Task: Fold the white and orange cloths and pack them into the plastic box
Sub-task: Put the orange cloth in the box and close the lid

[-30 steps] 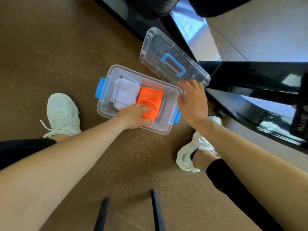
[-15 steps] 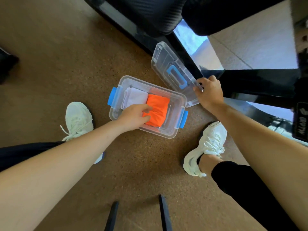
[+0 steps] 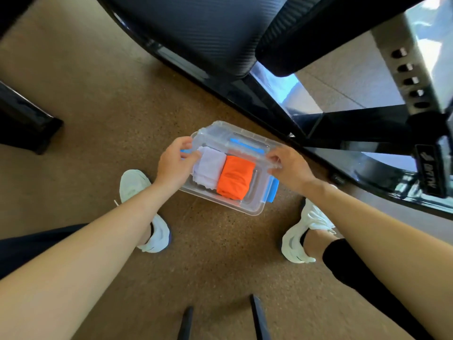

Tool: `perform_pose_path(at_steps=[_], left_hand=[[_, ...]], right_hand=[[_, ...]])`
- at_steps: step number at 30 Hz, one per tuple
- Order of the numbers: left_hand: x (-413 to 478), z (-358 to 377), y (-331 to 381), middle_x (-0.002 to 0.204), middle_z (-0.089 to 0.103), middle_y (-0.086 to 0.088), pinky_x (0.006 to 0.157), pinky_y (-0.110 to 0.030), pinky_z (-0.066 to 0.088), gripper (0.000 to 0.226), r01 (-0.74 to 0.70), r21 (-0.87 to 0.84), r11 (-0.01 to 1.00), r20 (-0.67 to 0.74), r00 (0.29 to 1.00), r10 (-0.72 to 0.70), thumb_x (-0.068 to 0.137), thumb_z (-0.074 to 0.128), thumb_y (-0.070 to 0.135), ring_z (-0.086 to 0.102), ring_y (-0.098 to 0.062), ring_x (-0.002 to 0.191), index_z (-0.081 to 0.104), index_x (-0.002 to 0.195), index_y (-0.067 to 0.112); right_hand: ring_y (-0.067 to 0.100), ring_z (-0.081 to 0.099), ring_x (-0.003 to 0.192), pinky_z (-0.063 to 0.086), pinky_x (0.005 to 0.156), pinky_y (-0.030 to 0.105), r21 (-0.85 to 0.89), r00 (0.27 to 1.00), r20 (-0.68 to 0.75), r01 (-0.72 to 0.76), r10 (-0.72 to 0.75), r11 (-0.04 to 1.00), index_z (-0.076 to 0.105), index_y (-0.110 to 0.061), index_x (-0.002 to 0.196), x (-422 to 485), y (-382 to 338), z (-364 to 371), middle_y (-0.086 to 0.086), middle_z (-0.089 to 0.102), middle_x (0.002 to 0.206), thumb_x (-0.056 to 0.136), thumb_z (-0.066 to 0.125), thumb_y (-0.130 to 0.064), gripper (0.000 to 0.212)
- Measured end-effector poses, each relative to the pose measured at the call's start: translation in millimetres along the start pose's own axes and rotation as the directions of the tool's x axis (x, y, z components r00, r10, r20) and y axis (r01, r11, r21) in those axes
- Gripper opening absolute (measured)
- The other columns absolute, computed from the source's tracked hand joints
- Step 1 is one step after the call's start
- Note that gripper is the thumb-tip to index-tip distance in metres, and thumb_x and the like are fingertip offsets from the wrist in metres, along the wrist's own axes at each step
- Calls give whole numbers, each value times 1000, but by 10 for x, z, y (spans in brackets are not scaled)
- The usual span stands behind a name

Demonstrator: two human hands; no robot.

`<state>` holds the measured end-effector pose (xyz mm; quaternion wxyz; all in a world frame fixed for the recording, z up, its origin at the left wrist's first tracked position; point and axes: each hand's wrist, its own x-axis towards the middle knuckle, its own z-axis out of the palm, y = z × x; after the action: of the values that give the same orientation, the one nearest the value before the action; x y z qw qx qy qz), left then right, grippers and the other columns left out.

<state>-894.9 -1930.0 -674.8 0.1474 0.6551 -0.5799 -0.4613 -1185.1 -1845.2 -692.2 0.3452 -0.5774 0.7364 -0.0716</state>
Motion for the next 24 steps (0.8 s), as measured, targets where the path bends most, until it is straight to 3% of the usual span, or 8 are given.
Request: perform_pose_path(at_steps=[2,6,10,15,24], left_hand=[[-24,22,25,134,58,1,89,-29,44,49,33,-13,999,5,999,-33,94,67,29,59,-14,106,52,140,21],[-28,85,-3,148,50,-4,97,-34,43,59,130,40,991,-30,991,-129,96,64,33,51,-19,129,43,149,18],[-56,62,-135,129,64,-5,89,-32,44,43,140,81,987,-25,990,-139,94,66,23,60,-25,119,58,135,14],[-122,5,-441,127,65,-4,98,-42,52,44,180,133,975,-45,983,-175,94,67,22,63,-24,114,58,136,17],[-98,124,-754,136,53,-5,101,-39,51,51,168,274,947,-51,986,-160,95,64,15,59,-23,119,50,143,25]], right_hand=[[22,59,103,50,91,43,-22,999,-2,50,-50,999,66,-17,112,-118,-20,89,0,63,110,82,75,-7,33],[24,57,103,48,90,41,-76,983,-29,176,-179,981,63,-19,110,-352,-37,328,-1,61,107,79,77,-5,37],[21,56,107,42,93,34,-117,962,-11,271,-274,956,63,-21,114,-518,-45,486,-2,62,112,80,79,-12,38],[21,60,113,51,102,42,-130,949,85,313,-304,941,64,-21,118,-619,-83,654,-1,65,120,83,79,-15,39],[21,55,127,45,112,42,-38,944,211,267,-254,963,54,-23,142,-743,-142,870,-1,60,137,85,79,-25,62]])
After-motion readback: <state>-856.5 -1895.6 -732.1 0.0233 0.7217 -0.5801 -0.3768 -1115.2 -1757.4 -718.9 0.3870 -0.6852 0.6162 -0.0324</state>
